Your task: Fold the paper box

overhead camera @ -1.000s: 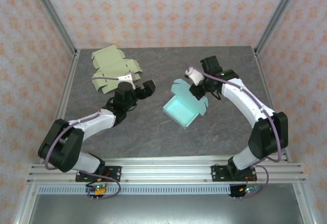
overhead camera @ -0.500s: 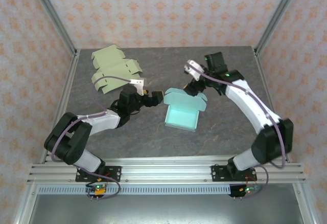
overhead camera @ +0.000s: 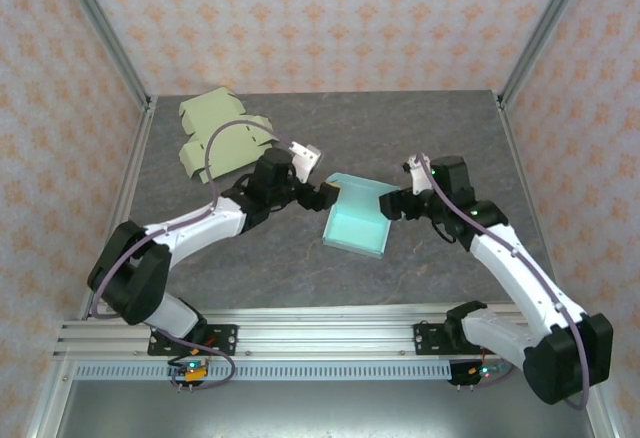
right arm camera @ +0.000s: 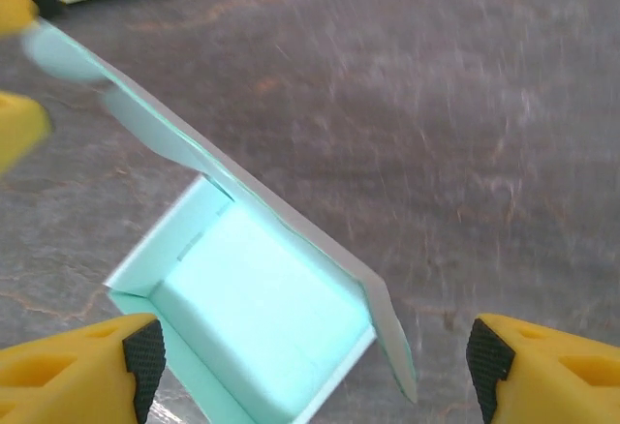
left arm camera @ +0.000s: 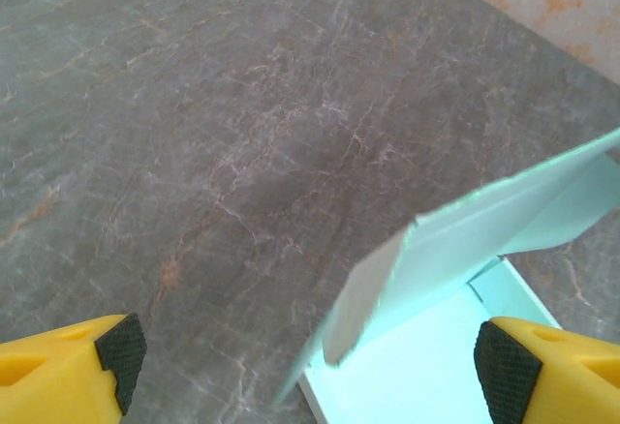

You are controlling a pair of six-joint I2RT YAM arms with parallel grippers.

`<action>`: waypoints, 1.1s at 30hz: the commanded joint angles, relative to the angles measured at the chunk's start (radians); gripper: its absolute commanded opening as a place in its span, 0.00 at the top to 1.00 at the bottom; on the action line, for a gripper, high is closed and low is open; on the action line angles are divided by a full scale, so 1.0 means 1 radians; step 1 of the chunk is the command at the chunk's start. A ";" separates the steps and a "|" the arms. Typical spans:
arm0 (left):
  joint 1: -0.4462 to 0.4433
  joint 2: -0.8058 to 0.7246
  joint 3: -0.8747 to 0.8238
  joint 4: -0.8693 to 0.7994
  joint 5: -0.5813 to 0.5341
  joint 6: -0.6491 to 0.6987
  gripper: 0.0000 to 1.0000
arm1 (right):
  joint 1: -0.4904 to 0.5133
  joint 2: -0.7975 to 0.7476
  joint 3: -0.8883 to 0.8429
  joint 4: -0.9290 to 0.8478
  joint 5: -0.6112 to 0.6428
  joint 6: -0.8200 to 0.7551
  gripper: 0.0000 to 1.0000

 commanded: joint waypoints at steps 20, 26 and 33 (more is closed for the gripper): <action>-0.013 0.109 0.005 0.111 0.098 -0.240 0.68 | -0.006 0.112 -0.067 0.200 -0.087 0.320 0.77; -0.057 0.107 -0.026 0.145 0.029 -0.369 0.73 | 0.083 0.111 -0.091 0.269 0.079 0.429 0.80; -0.073 0.094 -0.034 0.118 -0.164 -0.398 0.83 | 0.126 0.173 -0.100 0.476 0.242 0.457 0.88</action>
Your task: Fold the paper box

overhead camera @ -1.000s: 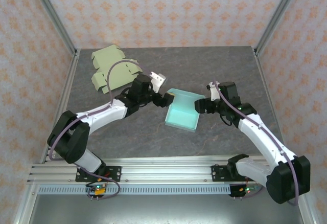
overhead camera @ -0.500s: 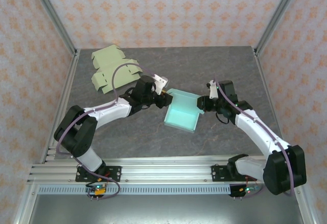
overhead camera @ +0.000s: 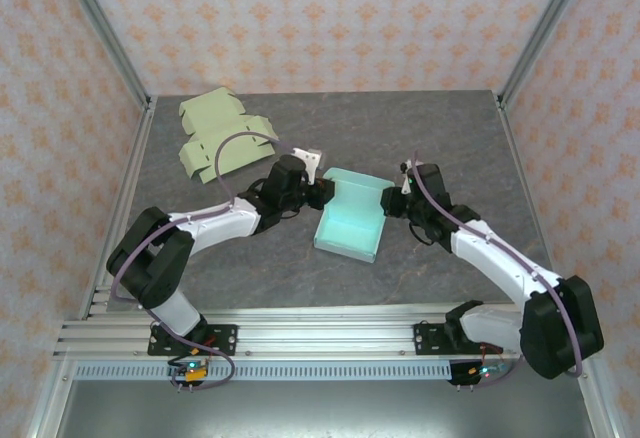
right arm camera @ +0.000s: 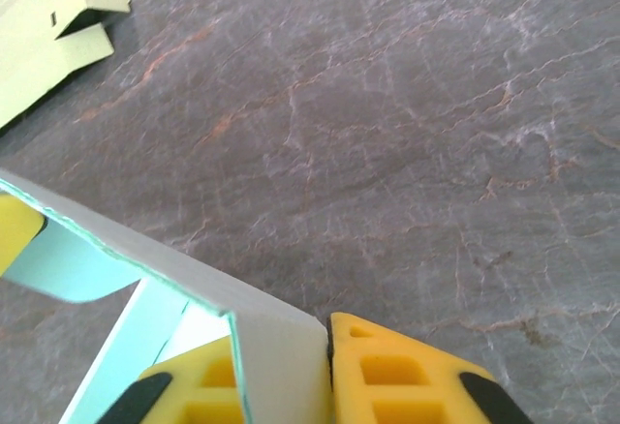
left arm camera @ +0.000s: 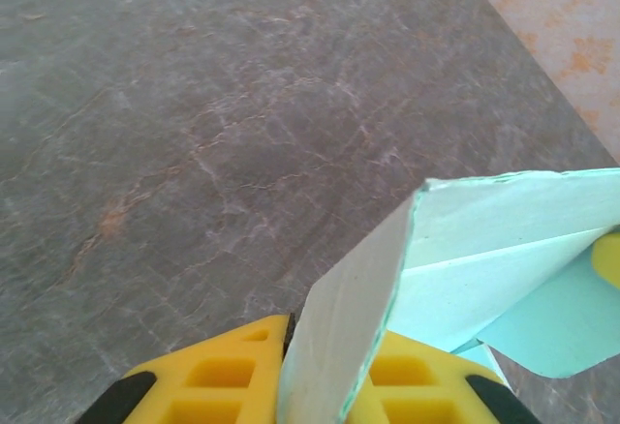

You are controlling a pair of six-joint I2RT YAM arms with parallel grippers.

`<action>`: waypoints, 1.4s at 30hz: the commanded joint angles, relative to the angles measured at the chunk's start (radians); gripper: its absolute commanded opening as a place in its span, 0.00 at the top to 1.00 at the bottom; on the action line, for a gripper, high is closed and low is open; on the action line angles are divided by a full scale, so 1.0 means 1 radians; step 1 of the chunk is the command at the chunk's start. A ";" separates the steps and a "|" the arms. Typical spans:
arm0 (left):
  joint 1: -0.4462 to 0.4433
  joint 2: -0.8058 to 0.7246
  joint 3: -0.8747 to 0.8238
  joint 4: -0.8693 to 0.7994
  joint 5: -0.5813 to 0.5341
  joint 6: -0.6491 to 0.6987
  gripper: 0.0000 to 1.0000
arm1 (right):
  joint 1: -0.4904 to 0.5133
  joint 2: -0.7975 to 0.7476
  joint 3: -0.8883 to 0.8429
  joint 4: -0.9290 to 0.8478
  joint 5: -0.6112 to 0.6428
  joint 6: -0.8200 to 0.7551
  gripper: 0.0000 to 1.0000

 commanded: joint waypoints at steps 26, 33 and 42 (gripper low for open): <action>-0.010 0.183 -0.079 0.465 -0.253 -0.115 0.79 | 0.197 0.339 -0.083 0.844 0.283 -0.164 0.94; -0.023 0.169 -0.164 0.487 -0.263 -0.152 0.77 | 0.235 0.286 -0.191 0.888 0.337 -0.136 0.89; -0.026 0.067 -0.264 0.503 -0.270 -0.155 0.44 | 0.239 0.232 -0.308 0.909 0.329 -0.227 0.85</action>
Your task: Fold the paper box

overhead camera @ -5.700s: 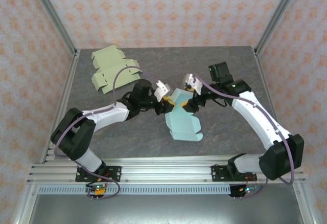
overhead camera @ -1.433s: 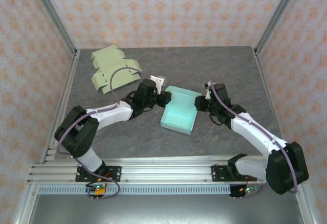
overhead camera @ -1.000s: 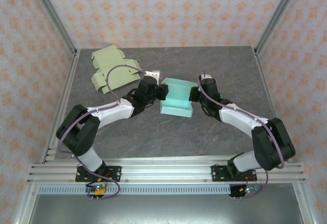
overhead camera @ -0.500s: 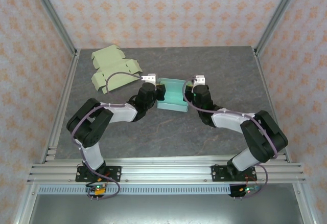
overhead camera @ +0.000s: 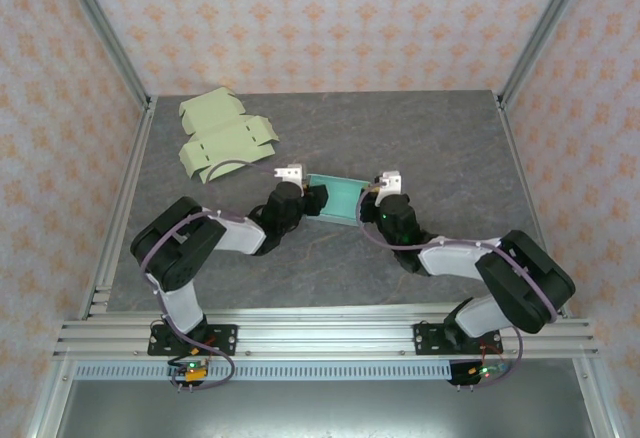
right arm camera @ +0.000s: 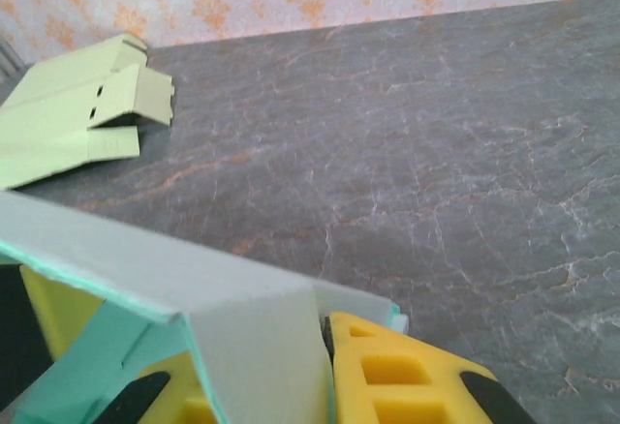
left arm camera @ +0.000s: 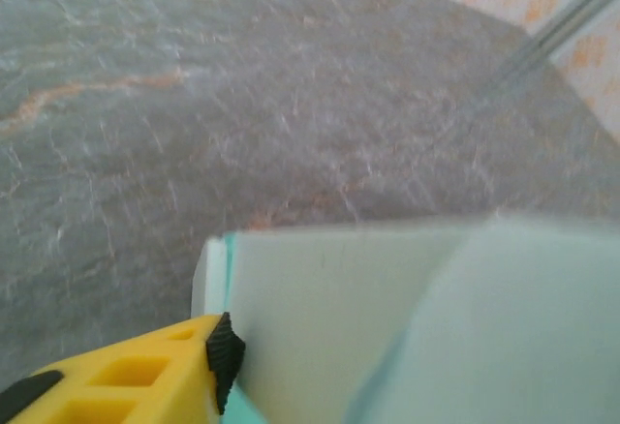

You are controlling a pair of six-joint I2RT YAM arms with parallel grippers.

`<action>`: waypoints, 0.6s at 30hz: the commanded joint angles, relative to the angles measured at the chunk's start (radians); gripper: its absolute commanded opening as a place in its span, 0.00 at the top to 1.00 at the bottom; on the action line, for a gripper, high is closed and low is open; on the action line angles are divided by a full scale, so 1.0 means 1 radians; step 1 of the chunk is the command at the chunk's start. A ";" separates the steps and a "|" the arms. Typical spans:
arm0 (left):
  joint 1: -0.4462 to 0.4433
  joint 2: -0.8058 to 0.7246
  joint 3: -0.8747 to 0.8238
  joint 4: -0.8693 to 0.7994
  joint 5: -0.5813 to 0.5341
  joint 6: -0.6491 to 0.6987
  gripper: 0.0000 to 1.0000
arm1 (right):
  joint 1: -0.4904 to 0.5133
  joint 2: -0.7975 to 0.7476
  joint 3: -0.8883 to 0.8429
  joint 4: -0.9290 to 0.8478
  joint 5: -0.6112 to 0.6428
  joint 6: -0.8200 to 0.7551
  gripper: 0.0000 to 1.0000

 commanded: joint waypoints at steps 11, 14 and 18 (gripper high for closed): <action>0.001 -0.387 -0.094 -0.195 0.023 0.004 0.13 | 0.009 0.029 -0.008 0.049 -0.034 -0.021 0.83; 0.039 -0.462 -0.090 -0.282 0.015 -0.039 0.11 | 0.009 0.017 -0.004 0.040 -0.044 -0.035 0.81; 0.139 -0.514 0.007 -0.513 0.076 -0.168 0.10 | 0.006 -0.082 -0.026 -0.007 -0.113 -0.042 0.61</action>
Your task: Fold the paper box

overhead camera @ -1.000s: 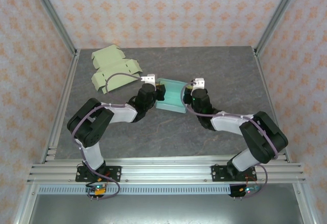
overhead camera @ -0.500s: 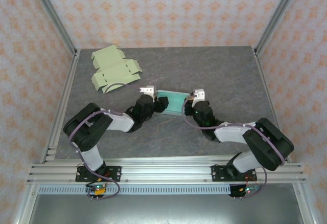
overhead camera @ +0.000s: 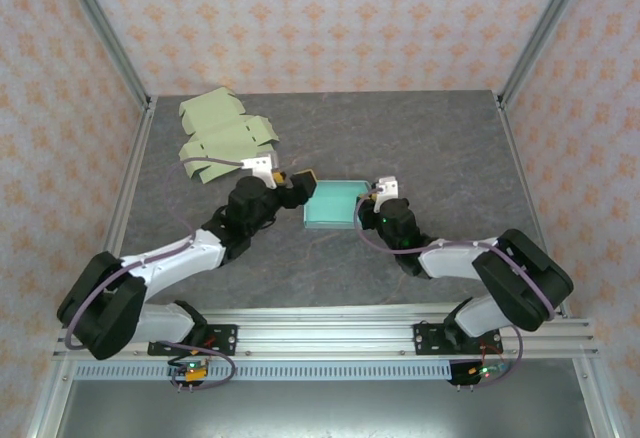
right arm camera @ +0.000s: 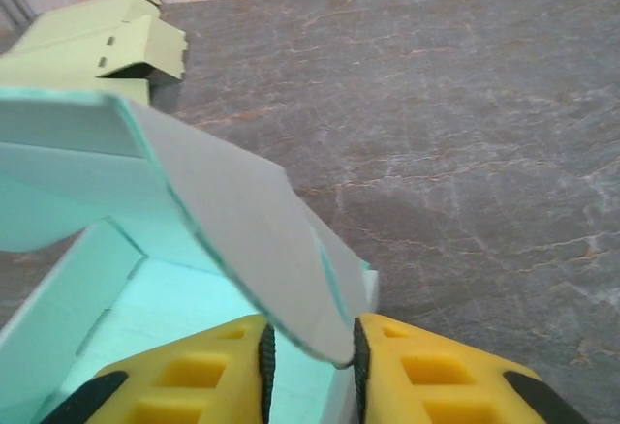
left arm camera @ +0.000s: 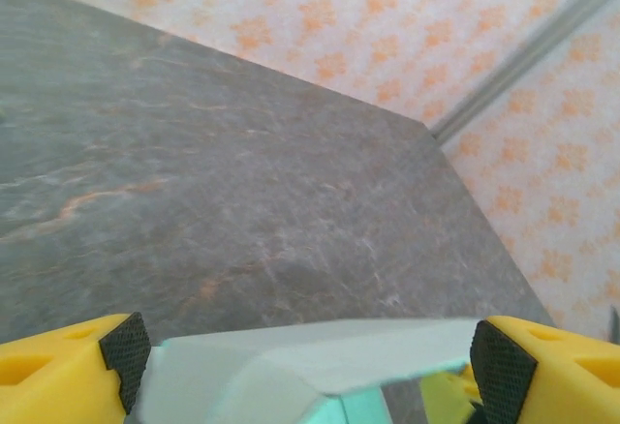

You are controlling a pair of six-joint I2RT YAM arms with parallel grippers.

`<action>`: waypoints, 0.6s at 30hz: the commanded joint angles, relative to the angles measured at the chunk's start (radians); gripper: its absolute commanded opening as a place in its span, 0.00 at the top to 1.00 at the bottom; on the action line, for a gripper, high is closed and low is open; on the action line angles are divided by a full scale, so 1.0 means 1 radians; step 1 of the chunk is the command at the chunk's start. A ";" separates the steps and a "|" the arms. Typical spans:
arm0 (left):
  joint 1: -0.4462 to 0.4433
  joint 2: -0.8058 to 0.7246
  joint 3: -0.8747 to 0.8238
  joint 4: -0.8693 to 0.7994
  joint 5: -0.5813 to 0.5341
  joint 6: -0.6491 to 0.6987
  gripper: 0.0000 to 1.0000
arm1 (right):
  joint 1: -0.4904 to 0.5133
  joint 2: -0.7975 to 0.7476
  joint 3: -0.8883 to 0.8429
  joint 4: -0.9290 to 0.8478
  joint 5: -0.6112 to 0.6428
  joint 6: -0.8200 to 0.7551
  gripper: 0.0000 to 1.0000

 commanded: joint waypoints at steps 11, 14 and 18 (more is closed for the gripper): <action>0.202 0.283 0.431 -0.561 0.557 -0.183 0.15 | -0.192 -0.361 0.105 -0.498 -0.436 0.232 0.19; 0.218 0.364 0.500 -0.631 0.541 -0.232 0.15 | -0.316 -0.326 0.129 -0.505 -0.586 0.323 0.16; 0.238 0.441 0.549 -0.614 0.594 -0.352 0.17 | -0.404 -0.160 0.285 -0.592 -0.804 0.427 0.15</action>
